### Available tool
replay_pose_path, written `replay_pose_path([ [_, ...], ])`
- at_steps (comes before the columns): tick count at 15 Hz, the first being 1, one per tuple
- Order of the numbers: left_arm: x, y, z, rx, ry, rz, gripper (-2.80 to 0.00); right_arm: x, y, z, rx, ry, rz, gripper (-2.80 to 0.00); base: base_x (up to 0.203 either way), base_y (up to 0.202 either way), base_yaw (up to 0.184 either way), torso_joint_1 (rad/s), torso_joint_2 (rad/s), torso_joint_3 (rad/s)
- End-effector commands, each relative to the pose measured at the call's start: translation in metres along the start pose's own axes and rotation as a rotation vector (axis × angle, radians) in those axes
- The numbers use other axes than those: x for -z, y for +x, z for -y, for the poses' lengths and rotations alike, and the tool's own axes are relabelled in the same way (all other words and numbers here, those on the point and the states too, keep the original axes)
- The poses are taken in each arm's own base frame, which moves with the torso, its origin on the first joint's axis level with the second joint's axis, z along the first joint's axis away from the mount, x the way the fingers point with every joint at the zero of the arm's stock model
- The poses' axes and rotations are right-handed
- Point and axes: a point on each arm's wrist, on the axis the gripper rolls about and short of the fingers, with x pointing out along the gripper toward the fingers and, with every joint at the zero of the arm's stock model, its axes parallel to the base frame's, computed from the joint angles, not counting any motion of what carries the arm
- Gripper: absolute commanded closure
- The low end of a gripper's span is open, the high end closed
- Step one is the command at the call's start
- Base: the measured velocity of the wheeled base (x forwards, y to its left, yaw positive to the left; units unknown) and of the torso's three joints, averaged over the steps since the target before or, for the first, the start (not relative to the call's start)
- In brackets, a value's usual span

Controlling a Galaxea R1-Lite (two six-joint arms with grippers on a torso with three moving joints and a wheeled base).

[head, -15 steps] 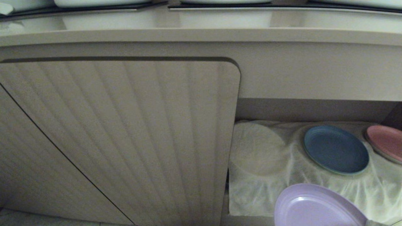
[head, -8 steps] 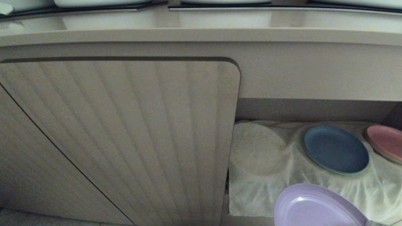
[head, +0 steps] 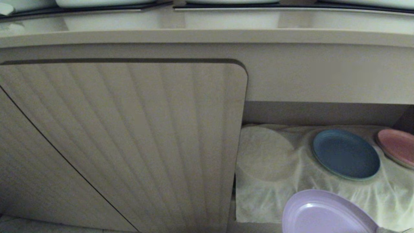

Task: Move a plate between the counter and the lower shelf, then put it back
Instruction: Put the plate

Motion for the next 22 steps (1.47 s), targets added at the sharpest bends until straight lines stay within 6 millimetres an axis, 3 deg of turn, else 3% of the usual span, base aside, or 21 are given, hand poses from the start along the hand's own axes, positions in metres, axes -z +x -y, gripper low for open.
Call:
replay_pose_path([
  [1, 0.0001, 0.0000, 0.0000, 0.000, 0.000, 0.000, 0.00, 0.0005, 0.0002, 0.0001, -0.002, 0.007, -0.003, 0.00, 0.000, 0.000, 0.000, 0.000, 0.00, 0.000],
  [19, 0.0001, 0.0000, 0.0000, 0.000, 0.001, 0.000, 0.00, 0.0011, 0.0002, -0.0001, -0.001, 0.013, -0.016, 0.00, 0.000, 0.000, 0.000, 0.000, 0.00, 0.000],
  [22, 0.0001, 0.0000, 0.0000, 0.000, 0.000, 0.000, 0.00, 0.0011, 0.0002, -0.0001, -0.001, 0.015, -0.016, 0.00, 0.000, -0.149, -0.003, 0.000, 0.00, 0.000],
])
